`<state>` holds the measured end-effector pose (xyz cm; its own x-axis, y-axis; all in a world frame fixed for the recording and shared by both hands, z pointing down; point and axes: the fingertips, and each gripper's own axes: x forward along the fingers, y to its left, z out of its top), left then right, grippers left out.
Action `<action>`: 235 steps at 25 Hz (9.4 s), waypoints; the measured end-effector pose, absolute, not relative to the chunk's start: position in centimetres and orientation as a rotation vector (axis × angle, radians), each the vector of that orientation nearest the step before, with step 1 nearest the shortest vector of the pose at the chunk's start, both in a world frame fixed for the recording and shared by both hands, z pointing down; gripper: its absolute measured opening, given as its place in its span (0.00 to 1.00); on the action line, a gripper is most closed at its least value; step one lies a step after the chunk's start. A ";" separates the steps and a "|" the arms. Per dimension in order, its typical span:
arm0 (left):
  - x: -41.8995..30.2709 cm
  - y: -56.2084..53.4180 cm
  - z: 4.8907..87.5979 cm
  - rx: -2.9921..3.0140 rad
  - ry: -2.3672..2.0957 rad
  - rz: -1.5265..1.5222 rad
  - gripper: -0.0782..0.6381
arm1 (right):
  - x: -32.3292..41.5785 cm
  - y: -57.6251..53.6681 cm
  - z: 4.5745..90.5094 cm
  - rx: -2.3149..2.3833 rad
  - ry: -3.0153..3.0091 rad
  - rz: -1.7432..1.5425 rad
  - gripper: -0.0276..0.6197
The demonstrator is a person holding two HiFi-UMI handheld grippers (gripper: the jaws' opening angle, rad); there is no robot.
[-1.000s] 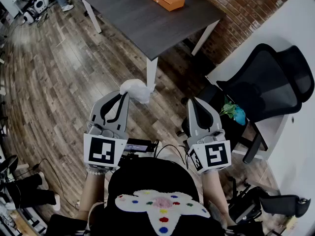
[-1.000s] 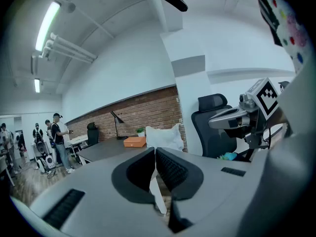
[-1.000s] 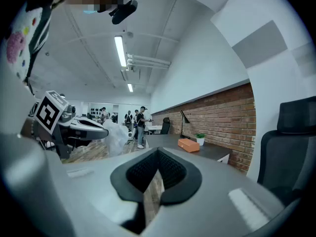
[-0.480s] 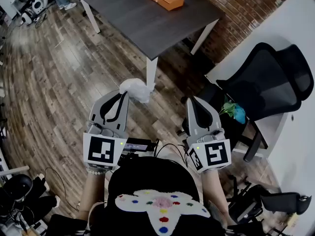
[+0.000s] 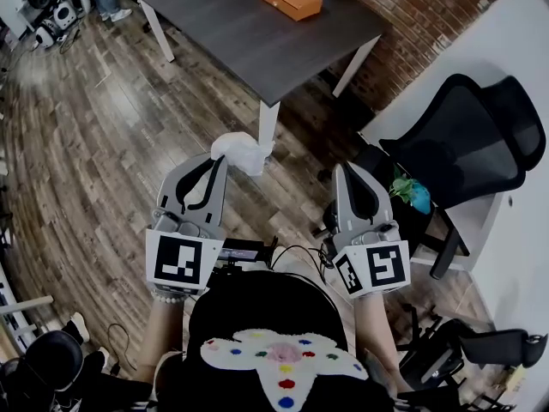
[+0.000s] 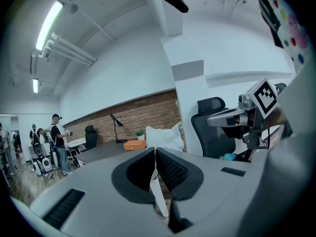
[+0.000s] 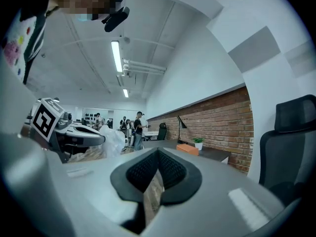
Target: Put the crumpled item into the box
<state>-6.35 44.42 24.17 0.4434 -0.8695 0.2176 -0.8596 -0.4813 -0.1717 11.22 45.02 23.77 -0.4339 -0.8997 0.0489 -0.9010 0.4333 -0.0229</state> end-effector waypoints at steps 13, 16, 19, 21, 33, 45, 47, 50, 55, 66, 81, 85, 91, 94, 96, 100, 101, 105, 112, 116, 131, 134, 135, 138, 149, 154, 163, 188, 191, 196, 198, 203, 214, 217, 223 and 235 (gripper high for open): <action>-8.1 42.9 24.6 -2.627 1.593 -0.407 0.13 | 9.8 44.7 24.6 1.663 -2.602 0.053 0.06; -8.0 41.3 24.6 -2.611 1.613 -0.405 0.13 | 10.1 43.0 25.1 1.643 -2.595 0.044 0.06; -8.0 39.4 24.8 -2.604 1.622 -0.410 0.13 | 10.2 40.6 25.4 1.632 -2.605 0.047 0.06; -7.9 37.7 24.8 -2.592 1.627 -0.407 0.13 | 10.2 38.5 25.3 1.627 -2.620 0.041 0.06; -7.8 24.0 24.1 -2.488 1.744 -0.431 0.13 | 10.9 22.9 25.4 1.530 -2.711 0.054 0.06; -6.4 12.4 23.0 -2.414 1.859 -0.421 0.13 | 12.7 10.1 25.0 1.413 -2.760 0.054 0.06; -6.0 11.2 22.9 -2.407 1.866 -0.418 0.13 | 13.0 8.9 25.0 1.400 -2.769 0.055 0.06; -5.6 9.7 22.8 -2.393 1.882 -0.429 0.13 | 13.2 7.4 25.1 1.380 -2.784 0.055 0.06; -5.0 7.9 23.0 -2.380 1.884 -0.439 0.13 | 13.8 5.6 25.5 1.377 -2.789 0.060 0.06; -5.6 3.6 23.7 -2.398 1.871 -0.453 0.13 | 13.5 1.8 26.9 1.400 -2.760 0.098 0.06; -9.1 -4.8 26.0 -2.499 1.793 -0.459 0.13 | 10.6 -5.9 29.5 1.491 -2.650 0.147 0.06; -10.1 -6.7 26.9 -2.530 1.776 -0.467 0.13 | 9.4 -7.9 30.5 1.490 -2.623 0.165 0.06; -11.4 -9.4 28.4 -2.576 1.754 -0.478 0.13 | 6.8 -11.2 32.5 1.471 -2.626 0.236 0.06; -11.9 -10.8 28.9 -2.587 1.738 -0.486 0.13 | 5.3 -12.6 33.6 1.436 -2.625 0.263 0.15; -12.4 -11.6 29.2 -2.597 1.735 -0.481 0.13 | 4.3 -13.4 34.3 1.424 -2.611 0.265 0.16; -13.3 -13.1 30.1 -2.613 1.720 -0.500 0.13 | 3.0 -15.2 35.4 1.423 -2.583 0.265 0.18; -13.4 -13.6 30.4 -2.614 1.714 -0.510 0.13 | 2.8 -15.8 35.7 1.426 -2.577 0.265 0.18; -14.0 -15.3 31.3 -2.633 1.689 -0.526 0.13 | 2.3 -18.1 36.9 1.457 -2.532 0.272 0.18; -15.3 -17.9 32.3 -2.653 1.658 -0.536 0.13 | 1.0 -21.7 38.9 1.474 -2.462 0.250 0.19; -16.1 -19.1 33.1 -2.667 1.654 -0.540 0.13 | 0.3 -23.7 40.1 1.501 -2.438 0.292 0.19; -17.4 -23.2 35.8 -2.717 1.605 -0.589 0.13 | -0.5 -29.9 46.6 1.648 -2.295 0.484 0.20; -17.6 -23.8 36.4 -2.724 1.584 -0.609 0.13 | -0.6 -30.8 48.0 1.663 -2.264 0.515 0.21; -17.7 -24.0 36.6 -2.726 1.580 -0.614 0.13 | -0.6 -31.1 48.5 1.668 -2.253 0.525 0.21; -17.9 -24.7 37.2 -2.733 1.574 -0.625 0.13 | -0.6 -32.1 49.9 1.680 -2.222 0.548 0.21; -18.3 -27.0 38.7 -2.761 1.546 -0.649 0.13 | -0.4 -34.7 52.6 1.722 -2.121 0.583 0.22; -18.3 -27.6 39.0 -2.762 1.522 -0.654 0.13 | -0.1 -35.3 53.6 1.752 -2.066 0.628 0.22; -18.2 -28.2 39.6 -2.777 1.502 -0.676 0.13 | -0.3 -36.8 53.4 1.799 -2.037 0.688 0.22; -18.6 -28.2 40.2 -2.795 1.488 -0.678 0.13 | 0.1 -36.7 53.8 1.897 -1.944 0.735 0.14; -18.7 -28.1 40.3 -2.798 1.509 -0.673 0.13 | -0.2 -36.4 53.9 1.897 -1.945 0.750 0.14; -19.0 -28.0 40.0 -2.799 1.537 -0.647 0.13 | -0.8 -35.8 53.9 1.895 -1.940 0.769 0.14; -19.1 -27.9 40.0 -2.800 1.548 -0.648 0.13 | -1.2 -35.5 53.9 1.892 -1.942 0.774 0.14; -19.4 -27.6 39.9 -2.794 1.544 -0.653 0.13 | -2.0 -34.5 53.9 1.889 -1.937 0.790 0.14; -19.0 -27.3 39.9 -2.797 1.528 -0.644 0.13 | -3.8 -32.6 54.0 1.874 -1.944 0.830 0.14; -19.0 -27.3 40.0 -2.803 1.537 -0.644 0.13 | -4.3 -32.1 54.0 1.869 -1.946 0.847 0.14; -18.8 -27.0 39.9 -2.802 1.516 -0.640 0.13 | -5.0 -31.3 54.1 1.854 -1.940 0.884 0.14; -19.1 -26.4 39.9 -2.811 1.519 -0.624 0.13 | -6.7 -30.2 54.2 1.806 -2.017 0.946 0.21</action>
<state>-19.05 -26.38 39.85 0.4927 -0.7813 0.3832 -0.8251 -0.5594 -0.0797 -6.69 -30.18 54.19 -0.1842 -0.7802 0.5979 -0.9585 0.0079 -0.2849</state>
